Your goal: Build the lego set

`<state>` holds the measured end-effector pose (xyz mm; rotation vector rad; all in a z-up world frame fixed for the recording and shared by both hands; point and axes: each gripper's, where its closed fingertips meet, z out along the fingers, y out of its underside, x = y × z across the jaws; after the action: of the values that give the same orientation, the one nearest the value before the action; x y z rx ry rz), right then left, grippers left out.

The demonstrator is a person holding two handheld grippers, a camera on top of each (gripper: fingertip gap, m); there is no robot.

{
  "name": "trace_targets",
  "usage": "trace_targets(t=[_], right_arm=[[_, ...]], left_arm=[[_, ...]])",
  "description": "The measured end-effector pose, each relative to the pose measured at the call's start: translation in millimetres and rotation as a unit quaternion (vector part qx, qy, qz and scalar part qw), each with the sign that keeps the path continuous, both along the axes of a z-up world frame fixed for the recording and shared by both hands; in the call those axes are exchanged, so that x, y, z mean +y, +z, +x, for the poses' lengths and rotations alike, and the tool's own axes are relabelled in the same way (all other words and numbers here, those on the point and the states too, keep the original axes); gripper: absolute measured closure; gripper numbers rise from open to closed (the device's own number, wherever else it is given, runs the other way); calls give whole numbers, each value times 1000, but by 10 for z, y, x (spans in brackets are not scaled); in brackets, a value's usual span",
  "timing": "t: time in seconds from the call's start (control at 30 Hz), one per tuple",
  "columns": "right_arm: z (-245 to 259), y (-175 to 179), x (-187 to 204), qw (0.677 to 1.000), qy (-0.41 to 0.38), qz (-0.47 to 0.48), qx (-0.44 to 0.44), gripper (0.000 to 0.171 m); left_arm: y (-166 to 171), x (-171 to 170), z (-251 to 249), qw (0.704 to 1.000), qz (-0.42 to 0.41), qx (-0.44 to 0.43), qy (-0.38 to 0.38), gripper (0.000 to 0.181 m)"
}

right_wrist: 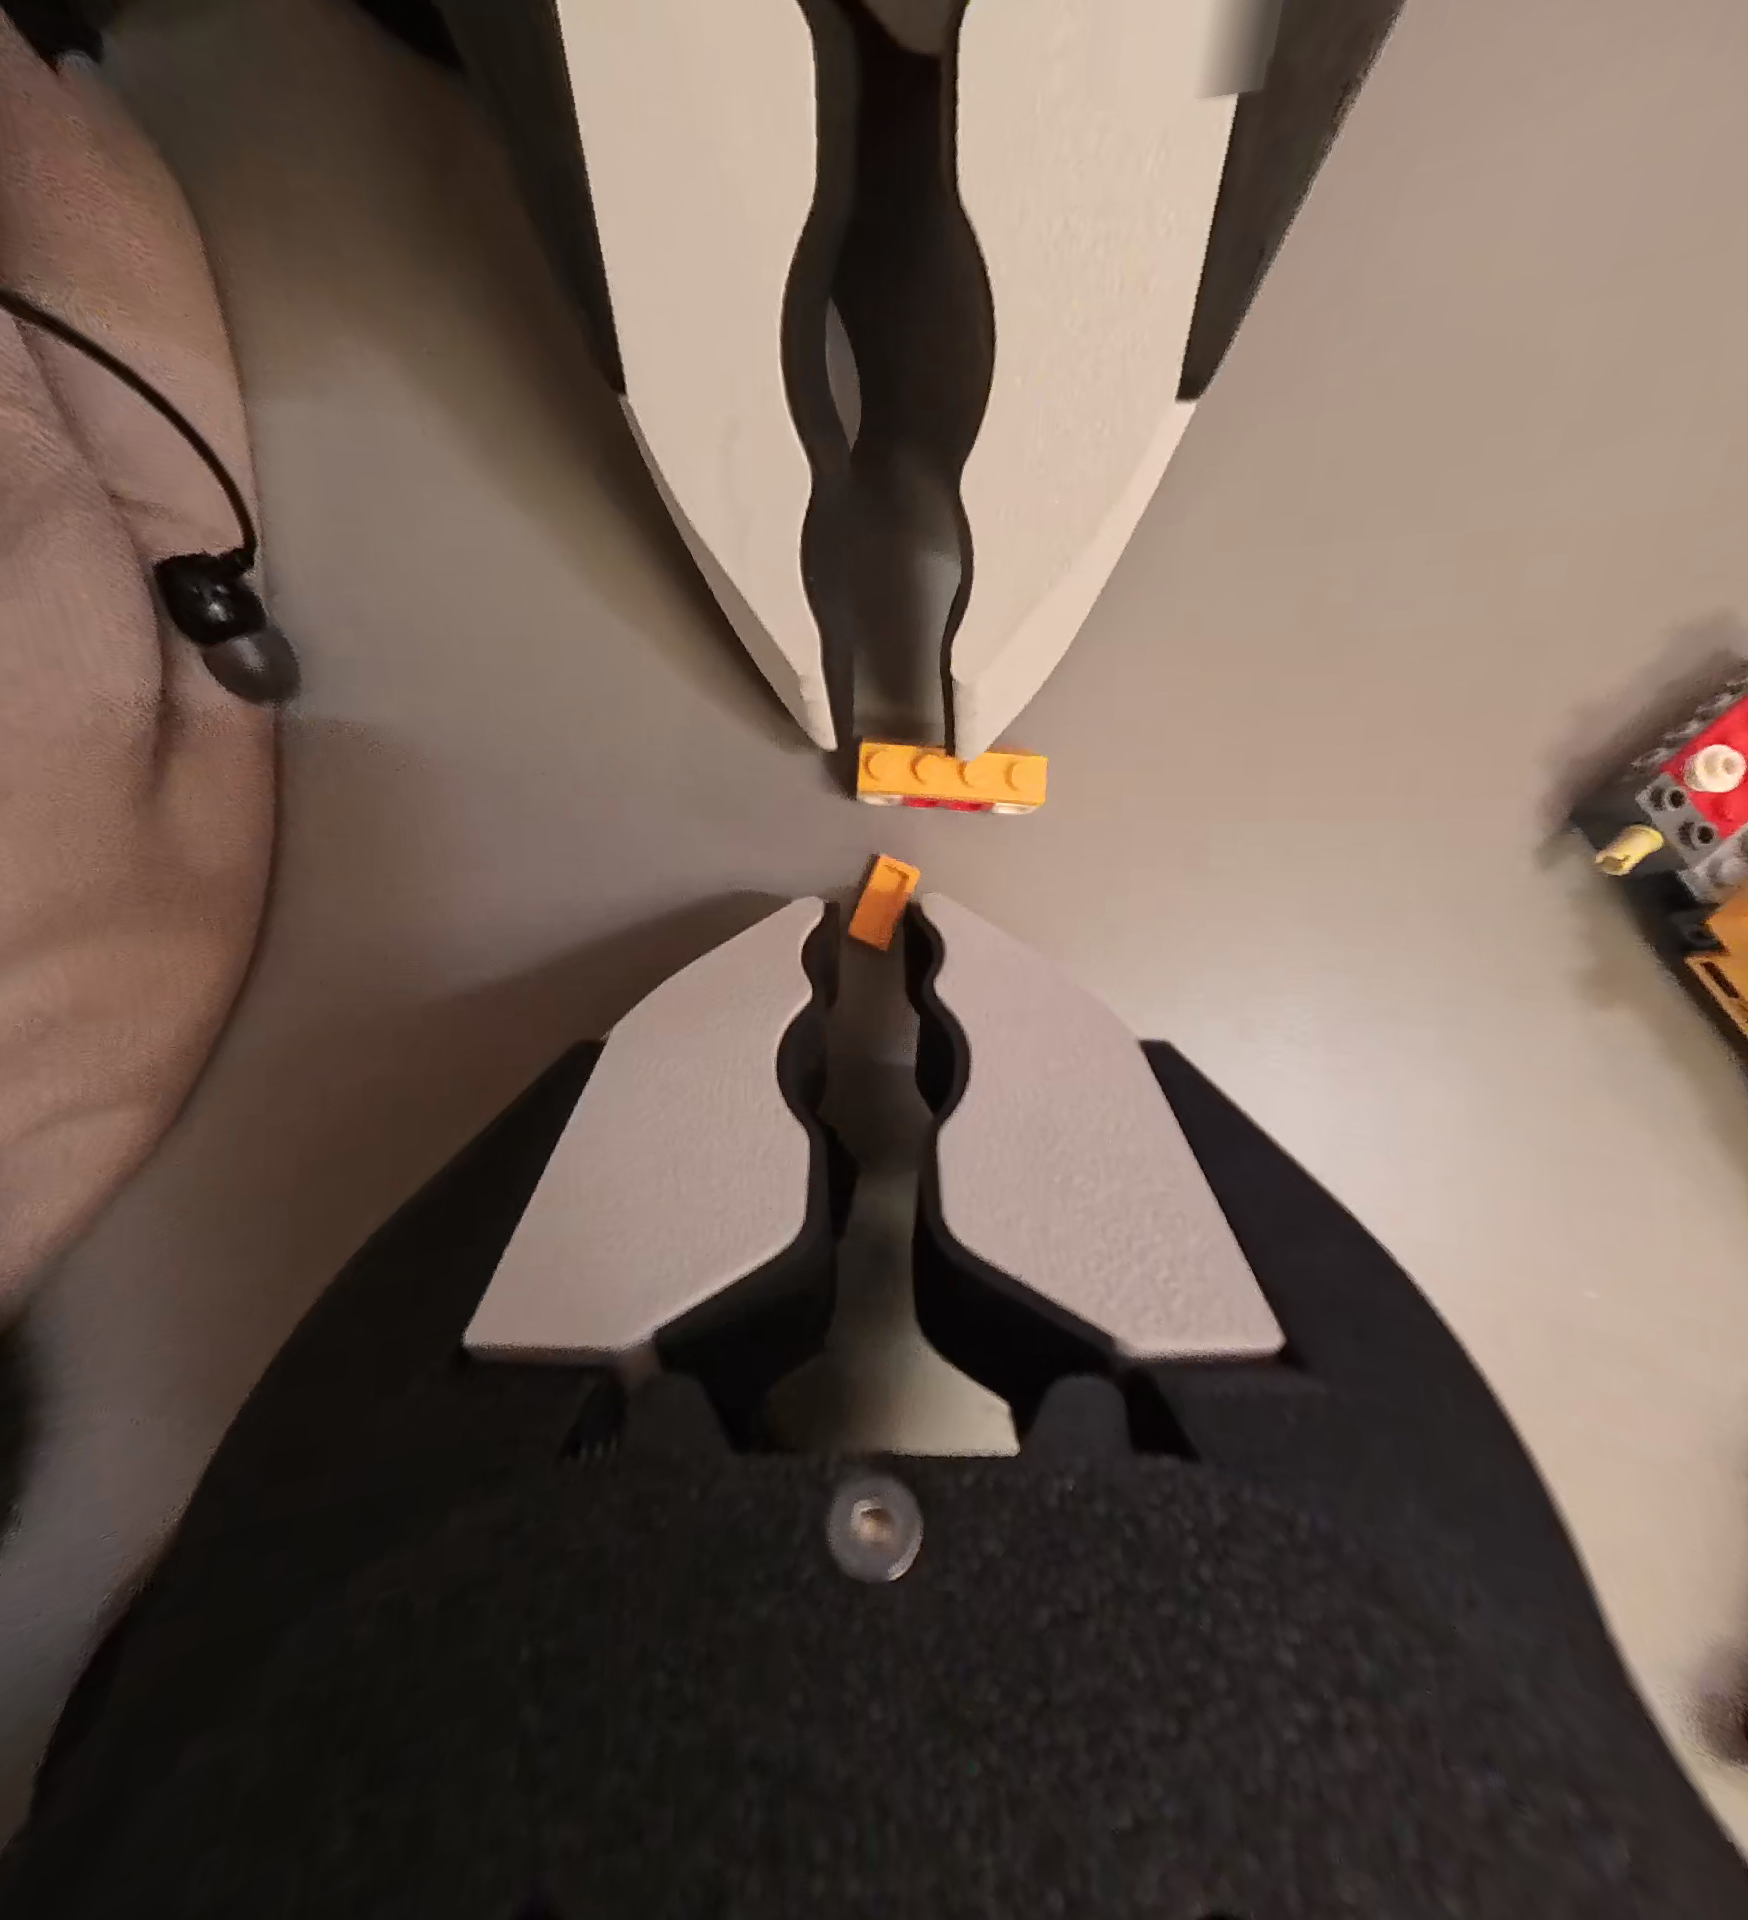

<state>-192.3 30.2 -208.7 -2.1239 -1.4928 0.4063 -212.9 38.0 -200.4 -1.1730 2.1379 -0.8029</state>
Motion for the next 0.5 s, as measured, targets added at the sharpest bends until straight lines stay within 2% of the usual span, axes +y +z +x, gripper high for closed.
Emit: trace_targets(t=[0.17, 0.33, 0.5], right_arm=[[20, 5, 29, 999, -24, -30, 14, 164], [-121, 354, -7, 977, -57, -113, 172, 164], [-189, 485, -31, 951, -73, -176, 243, 164]], left_arm=[[76, -13, 9, 1000, -13, -21, -8, 165], [229, -47, 40, 997, 12, -73, -23, 168], [375, -109, 46, 990, 48, -122, -45, 174]])
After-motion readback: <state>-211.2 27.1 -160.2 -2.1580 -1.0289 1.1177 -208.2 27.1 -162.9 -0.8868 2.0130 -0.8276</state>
